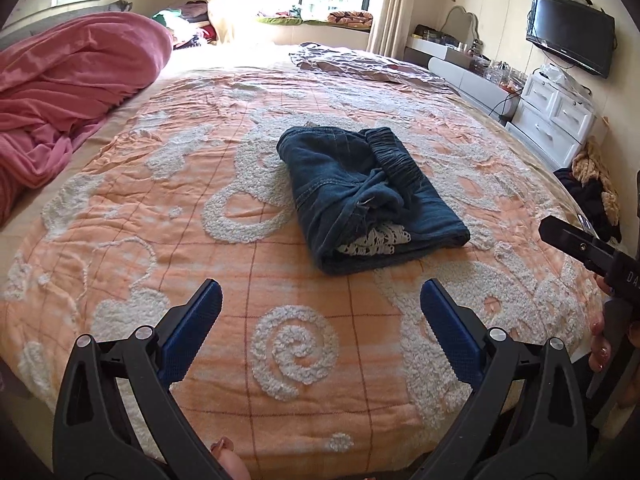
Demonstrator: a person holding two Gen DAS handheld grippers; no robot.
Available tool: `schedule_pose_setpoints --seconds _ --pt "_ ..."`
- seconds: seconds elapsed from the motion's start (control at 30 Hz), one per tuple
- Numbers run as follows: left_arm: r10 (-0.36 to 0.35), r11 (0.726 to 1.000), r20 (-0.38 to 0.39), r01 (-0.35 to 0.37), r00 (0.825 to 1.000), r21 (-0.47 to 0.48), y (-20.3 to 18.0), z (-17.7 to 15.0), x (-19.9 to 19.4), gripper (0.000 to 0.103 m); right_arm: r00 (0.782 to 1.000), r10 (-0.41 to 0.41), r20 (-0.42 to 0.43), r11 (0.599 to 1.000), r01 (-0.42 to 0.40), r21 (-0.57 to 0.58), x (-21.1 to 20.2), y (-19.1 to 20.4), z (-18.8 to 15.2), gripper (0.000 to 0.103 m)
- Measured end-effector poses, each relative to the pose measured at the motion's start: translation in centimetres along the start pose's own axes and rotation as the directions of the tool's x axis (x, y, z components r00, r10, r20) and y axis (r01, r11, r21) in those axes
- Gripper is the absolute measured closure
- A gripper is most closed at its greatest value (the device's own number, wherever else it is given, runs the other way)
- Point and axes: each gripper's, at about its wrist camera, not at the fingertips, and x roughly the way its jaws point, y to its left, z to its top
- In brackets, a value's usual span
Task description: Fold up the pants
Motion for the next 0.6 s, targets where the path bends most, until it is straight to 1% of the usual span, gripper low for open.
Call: schedule_pose_setpoints --seconds 0.13,0.3,0.6 --pt "0.006 1.0 -0.025 -0.006 1.0 -0.002 0.3 -1.5 -0.2 0.01 1.0 -0.024 -0.002 1.0 0.024 -0.016 -0.7 0.5 -1.2 0.005" --pt "0.009 1.0 -0.031 -0.009 0.999 -0.001 0.3 -2.7 -0.5 0.01 0.998 -0.059 -0.001 0.997 0.059 -0.051 -1.1 0.7 -2.4 0.005" --pt "-0.016 1.0 -0.06 0.014 0.998 -0.023 0.1 -4.5 -0.6 0.01 0.993 -0.112 -0.022 0.991 0.11 -0.079 -1.7 0.3 -4.9 0.005"
